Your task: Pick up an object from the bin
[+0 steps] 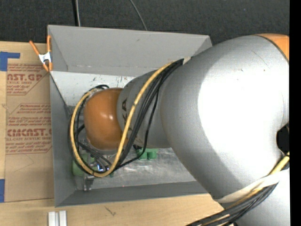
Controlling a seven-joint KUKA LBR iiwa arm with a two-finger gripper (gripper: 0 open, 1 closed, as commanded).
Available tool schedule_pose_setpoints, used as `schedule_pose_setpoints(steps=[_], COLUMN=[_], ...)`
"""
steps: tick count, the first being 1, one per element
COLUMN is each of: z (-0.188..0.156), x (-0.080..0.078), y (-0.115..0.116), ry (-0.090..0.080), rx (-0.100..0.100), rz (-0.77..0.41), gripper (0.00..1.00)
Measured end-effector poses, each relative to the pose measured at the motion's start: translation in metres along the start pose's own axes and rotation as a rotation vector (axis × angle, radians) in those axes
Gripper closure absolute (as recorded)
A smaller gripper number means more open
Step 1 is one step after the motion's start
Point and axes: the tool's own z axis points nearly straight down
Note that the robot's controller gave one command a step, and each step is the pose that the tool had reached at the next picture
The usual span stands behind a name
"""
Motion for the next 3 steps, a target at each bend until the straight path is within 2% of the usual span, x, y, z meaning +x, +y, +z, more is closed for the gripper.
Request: schedule_pose_setpoints(steps=[1, 3], z=[-0.001, -0.095], x=[-0.001, -0.004], y=[0.000, 0.003], ry=[-0.004, 0.000], rx=[-0.002, -0.001], rz=[0.001, 0.000], gripper=[1.00, 1.00])
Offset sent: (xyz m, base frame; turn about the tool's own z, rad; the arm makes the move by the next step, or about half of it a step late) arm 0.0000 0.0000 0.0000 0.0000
